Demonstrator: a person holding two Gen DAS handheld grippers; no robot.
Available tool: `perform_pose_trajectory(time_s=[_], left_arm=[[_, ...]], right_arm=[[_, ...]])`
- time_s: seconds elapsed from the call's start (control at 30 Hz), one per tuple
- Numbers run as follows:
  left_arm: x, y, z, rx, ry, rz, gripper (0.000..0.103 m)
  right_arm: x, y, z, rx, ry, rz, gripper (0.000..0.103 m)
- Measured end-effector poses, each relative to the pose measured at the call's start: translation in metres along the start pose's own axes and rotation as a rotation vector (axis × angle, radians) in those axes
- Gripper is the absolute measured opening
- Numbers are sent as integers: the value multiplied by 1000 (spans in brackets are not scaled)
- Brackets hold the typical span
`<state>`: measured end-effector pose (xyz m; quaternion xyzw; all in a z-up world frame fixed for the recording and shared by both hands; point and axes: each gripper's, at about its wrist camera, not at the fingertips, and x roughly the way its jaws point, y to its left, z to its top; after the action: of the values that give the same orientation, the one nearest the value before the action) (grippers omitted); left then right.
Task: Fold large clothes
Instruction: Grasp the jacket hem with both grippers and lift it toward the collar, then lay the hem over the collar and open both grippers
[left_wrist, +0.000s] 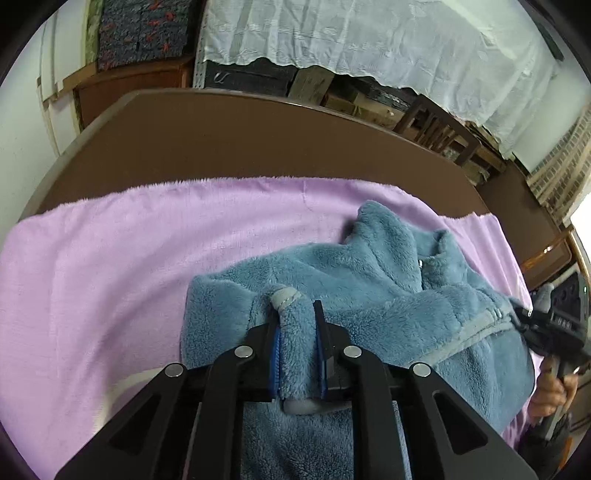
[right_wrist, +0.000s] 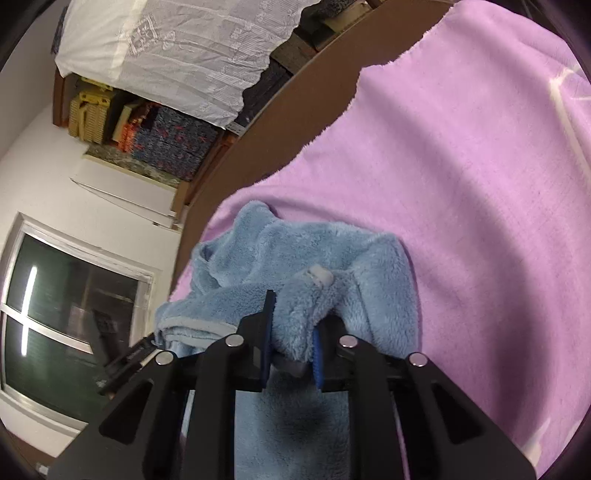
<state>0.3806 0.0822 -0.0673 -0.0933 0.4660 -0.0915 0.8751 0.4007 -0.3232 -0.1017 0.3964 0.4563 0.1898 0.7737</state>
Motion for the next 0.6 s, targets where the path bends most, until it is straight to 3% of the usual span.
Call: perform_pose_trajectory(time_s=[0.1, 0.13, 0.17, 0.2, 0.23, 0.27, 0.33, 0.37, 0.43, 0.6], left_arm=[[-13, 5, 0, -23, -2, -59, 23], [-17, 7, 2, -26, -8, -84, 29], [-27, 9, 2, -29, -20, -116, 40], [-34, 9, 2, -31, -38, -134, 49], [-48, 9, 4, -38, -91, -123, 75], [-60, 10, 4, -44, -143, -100, 90], [-81, 16, 4, -59, -227, -108, 91], [-82, 18, 5, -68, -226, -124, 91], [-75, 22, 6, -95, -200, -128, 91], [-29, 15, 12, -76, -95, -19, 89]], right_arm=[[-5, 3, 0, -17, -5, 40, 29], [-9, 4, -2, -22, -7, 53, 38], [-14, 6, -2, -34, -14, 76, 51], [-22, 10, -2, -52, -30, 99, 56], [-32, 15, -2, -75, -56, 113, 64], [-39, 22, 0, -92, -77, 119, 68], [-54, 27, 1, -122, -118, 135, 71], [-61, 27, 3, -129, -142, 135, 71], [-64, 24, 4, -131, -162, 89, 71], [-43, 20, 4, -151, -139, -58, 72]])
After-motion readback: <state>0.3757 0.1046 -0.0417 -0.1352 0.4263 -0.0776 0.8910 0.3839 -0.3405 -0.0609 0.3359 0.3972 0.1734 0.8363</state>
